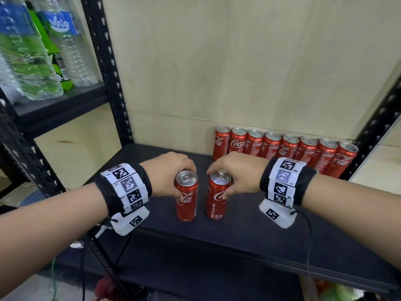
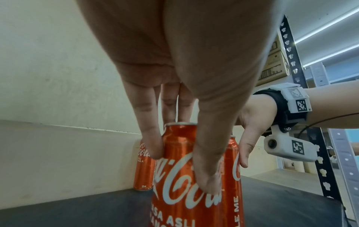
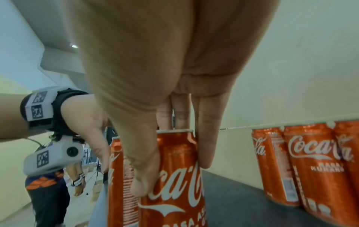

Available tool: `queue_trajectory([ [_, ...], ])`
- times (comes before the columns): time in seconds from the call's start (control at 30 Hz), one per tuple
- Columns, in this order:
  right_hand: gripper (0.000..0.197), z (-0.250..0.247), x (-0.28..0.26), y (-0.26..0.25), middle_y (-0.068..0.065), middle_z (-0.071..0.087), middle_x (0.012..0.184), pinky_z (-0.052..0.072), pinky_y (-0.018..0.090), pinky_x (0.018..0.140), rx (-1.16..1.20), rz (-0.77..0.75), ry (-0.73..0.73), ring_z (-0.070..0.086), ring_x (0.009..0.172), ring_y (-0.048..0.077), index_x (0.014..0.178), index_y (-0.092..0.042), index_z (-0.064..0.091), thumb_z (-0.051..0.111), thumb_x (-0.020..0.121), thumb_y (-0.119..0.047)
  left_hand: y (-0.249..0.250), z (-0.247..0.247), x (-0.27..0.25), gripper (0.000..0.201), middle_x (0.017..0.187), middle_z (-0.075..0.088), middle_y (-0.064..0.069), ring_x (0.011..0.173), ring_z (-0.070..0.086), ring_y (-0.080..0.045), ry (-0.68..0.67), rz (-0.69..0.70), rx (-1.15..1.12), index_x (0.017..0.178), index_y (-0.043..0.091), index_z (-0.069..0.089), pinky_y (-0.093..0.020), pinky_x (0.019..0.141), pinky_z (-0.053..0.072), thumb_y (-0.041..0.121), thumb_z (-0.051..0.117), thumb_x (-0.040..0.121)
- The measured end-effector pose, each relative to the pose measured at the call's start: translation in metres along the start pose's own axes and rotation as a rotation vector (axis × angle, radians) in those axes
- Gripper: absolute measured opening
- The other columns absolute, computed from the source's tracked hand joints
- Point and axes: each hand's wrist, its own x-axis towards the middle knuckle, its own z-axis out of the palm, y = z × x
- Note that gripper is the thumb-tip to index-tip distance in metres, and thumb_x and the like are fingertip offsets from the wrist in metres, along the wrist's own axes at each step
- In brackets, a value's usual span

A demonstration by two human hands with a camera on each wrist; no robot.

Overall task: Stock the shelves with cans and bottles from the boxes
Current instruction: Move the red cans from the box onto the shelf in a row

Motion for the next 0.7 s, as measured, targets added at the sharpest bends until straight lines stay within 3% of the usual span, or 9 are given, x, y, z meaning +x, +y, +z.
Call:
queue_trajectory([
  [0.1, 0.074, 0.004, 0.002, -0.002, -0.006, 0.061, 0.137, 0.050, 0.030, 0.101, 0.027, -0.002, 0.033, 0.058, 0.122, 0.012, 0.142, -0.025, 0.053, 0.085, 0.077, -0.041, -0.001, 0.001, 0.004, 0.067, 0.116, 0.056, 0.014, 0.107, 0.056, -0.007, 0.001, 0.000, -0.025, 0.123, 0.030, 0.059, -0.033, 0.094, 0.052, 0.034, 0.092, 0.065],
  [0.3, 0.070, 0.008, 0.015, -0.008, -0.006, 0.066, 0.127, 0.052, 0.029, 0.092, 0.057, -0.008, 0.075, 0.062, 0.113, 0.012, 0.137, -0.025, 0.057, 0.086, 0.076, -0.043, 0.002, 0.000, 0.012, 0.067, 0.114, 0.051, 0.013, 0.104, 0.055, -0.009, -0.036, 0.005, 0.032, 0.122, 0.032, 0.060, -0.035, 0.093, 0.051, 0.045, 0.090, 0.064],
  [0.53, 0.069, 0.004, 0.031, -0.001, -0.004, 0.067, 0.125, 0.053, 0.031, 0.091, 0.043, 0.025, 0.063, 0.063, 0.111, 0.014, 0.135, -0.023, 0.058, 0.085, 0.076, -0.044, -0.003, -0.007, 0.029, 0.066, 0.116, 0.052, 0.010, 0.105, 0.056, -0.012, -0.068, -0.018, 0.091, 0.122, 0.027, 0.058, -0.035, 0.090, 0.052, 0.041, 0.090, 0.066],
  [0.7, 0.060, -0.003, 0.054, 0.009, -0.004, 0.071, 0.114, 0.054, 0.030, 0.084, 0.031, 0.067, 0.062, 0.067, 0.102, 0.014, 0.125, -0.022, 0.063, 0.087, 0.074, -0.041, -0.018, -0.015, 0.054, 0.064, 0.112, 0.054, 0.009, 0.101, 0.057, -0.013, -0.085, -0.030, 0.118, 0.115, 0.024, 0.059, -0.033, 0.087, 0.052, 0.039, 0.092, 0.063],
])
